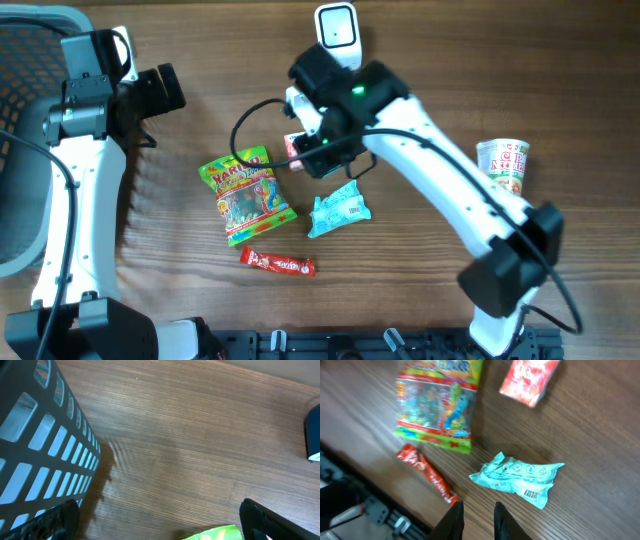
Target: Scan the item barcode
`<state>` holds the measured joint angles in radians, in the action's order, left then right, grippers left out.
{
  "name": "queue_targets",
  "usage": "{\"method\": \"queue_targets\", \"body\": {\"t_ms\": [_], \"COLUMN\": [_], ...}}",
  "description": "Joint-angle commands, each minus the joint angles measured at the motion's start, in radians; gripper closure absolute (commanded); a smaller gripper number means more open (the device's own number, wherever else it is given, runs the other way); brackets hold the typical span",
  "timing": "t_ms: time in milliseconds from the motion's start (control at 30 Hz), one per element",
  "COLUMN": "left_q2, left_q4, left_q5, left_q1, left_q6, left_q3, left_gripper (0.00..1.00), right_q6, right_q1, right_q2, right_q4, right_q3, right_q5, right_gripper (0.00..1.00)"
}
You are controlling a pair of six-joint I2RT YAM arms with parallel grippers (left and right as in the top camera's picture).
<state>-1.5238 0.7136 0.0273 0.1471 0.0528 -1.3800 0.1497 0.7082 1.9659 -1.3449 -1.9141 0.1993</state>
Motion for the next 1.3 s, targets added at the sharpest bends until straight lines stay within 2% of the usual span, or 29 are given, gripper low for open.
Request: {"method": "queue_targets", "body": {"t_ms": [0,67,200,600,733,933,1033,1267], "left_q2": [0.009,0.009,0.009,0.009,0.009,0.009,0.009,0.009], "left_q4": [-0.002,-0.002,-0.002,-0.002,-0.002,-0.002,-0.002,-0.002], "left_q5": [-0.008,-0.008,-0.008,-0.008,-0.008,-0.008,-0.008,-0.008], "left_q1": [0.008,0.008,0.008,0.008,0.008,0.008,0.008,0.008], "left_q6": [-0.016,-0.016,-0.016,-0.016,-0.015,-0.016,-0.016,-0.016], "left_q3": [-0.008,-0.008,-0.008,-0.008,-0.008,-0.008,-0.008,-0.008], "left_gripper": [0.0,0.0,0.0,0.0,0.0,0.0,0.0,0.0], "right_q6": [0.071,0.076,0.108,0.14,0.138,0.138,0.136,0.119], "right_q1": [0.005,0.002,-0.019,-0.051,-0.051,-0.071,-0.089,-0.146], "right_q2": [0.096,0.131,0.183,0.19,0.19,0.19,0.19,0.19], "right_q4": [0.002,0.006,0.024,0.07,0.14,0.249,0.197,-0.048], "right_q3": [-0.008,-0.008,-0.008,0.097,0.14,0.296,0.317,0.317], "right_q5": [-0.089,-0.108,-0.14,-0.14,-0.14,-0.14,-0.145,-0.109], "right_gripper": [0.82,0.9,0.94,0.96,0.96,0.96,0.96,0.96]}}
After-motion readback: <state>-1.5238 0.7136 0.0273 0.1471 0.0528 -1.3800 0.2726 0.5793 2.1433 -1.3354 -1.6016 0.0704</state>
